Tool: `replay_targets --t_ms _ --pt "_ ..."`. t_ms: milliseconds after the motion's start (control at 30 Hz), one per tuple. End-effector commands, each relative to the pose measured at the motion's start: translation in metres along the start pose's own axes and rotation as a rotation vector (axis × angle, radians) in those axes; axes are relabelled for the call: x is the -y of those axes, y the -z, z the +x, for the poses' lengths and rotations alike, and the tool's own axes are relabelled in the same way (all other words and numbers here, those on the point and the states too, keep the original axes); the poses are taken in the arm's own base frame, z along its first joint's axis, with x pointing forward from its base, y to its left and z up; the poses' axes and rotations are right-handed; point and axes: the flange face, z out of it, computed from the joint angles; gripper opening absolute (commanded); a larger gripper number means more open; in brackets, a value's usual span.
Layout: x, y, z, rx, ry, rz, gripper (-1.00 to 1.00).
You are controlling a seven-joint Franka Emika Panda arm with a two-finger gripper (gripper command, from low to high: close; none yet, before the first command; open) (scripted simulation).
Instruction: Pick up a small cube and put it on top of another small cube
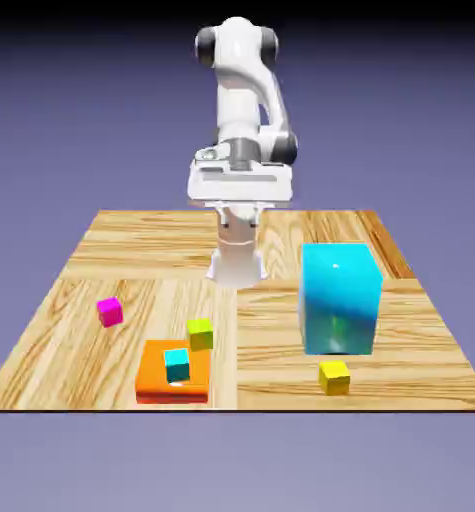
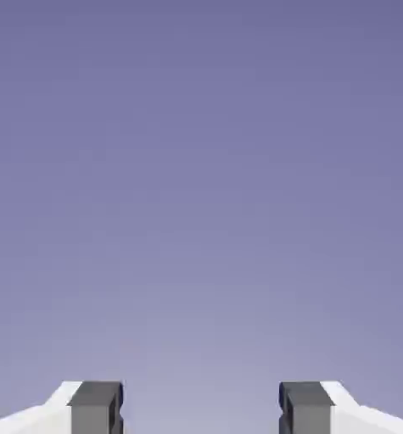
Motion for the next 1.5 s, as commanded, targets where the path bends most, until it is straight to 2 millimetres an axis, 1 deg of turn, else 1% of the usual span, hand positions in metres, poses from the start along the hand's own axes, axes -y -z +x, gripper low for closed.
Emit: replay_targets --t_ms 0,100,167,267,367,433,533,600,700,767,900,1067,1100,1133,1267,1400,1433,1467 --pt "-0.017 -0.01 0.006 -0.004 -0.036 -0.033 0.0" --pt "-0.072 -0.035 0.021 -0.016 -0.148 -0.129 0.0" --pt "-0.11 -0.048 0.027 -0.025 -0.224 -0.191 0.0" --pt "-0.17 -0.062 0.032 -0.038 -0.341 -0.283 0.0" --pt "-0.231 -0.069 0.03 -0.05 -0.46 -0.373 0.0" --pt "-0.271 -0.071 0.024 -0.058 -0.541 -0.431 0.0" --pt "-0.329 -0.068 0.009 -0.07 -0.665 -0.516 0.0" --pt "-0.366 -0.064 -0.005 -0.077 -0.748 -0.571 0.0" --pt "-0.417 -0.053 -0.031 -0.087 -0.875 -0.652 0.0" --pt "-0.421 -0.052 -0.034 -0.087 -0.885 -0.658 0.0" --pt "-0.438 -0.076 -0.04 -0.09 -0.882 -0.664 0.0" --pt "-0.459 -0.107 -0.054 -0.087 -0.885 -0.658 0.0" --pt "-0.459 -0.107 -0.054 -0.087 -0.885 -0.658 -1.0" --pt "-0.459 -0.107 -0.054 -0.087 -0.885 -0.658 -1.0" --pt "-0.441 -0.081 -0.041 -0.09 -0.882 -0.664 -1.0" --pt "-0.424 -0.057 -0.034 -0.088 -0.884 -0.66 -1.0" --pt "-0.421 -0.052 -0.034 -0.087 -0.885 -0.658 -1.0" --pt "-0.421 -0.052 -0.034 -0.087 -0.885 -0.658 -1.0"
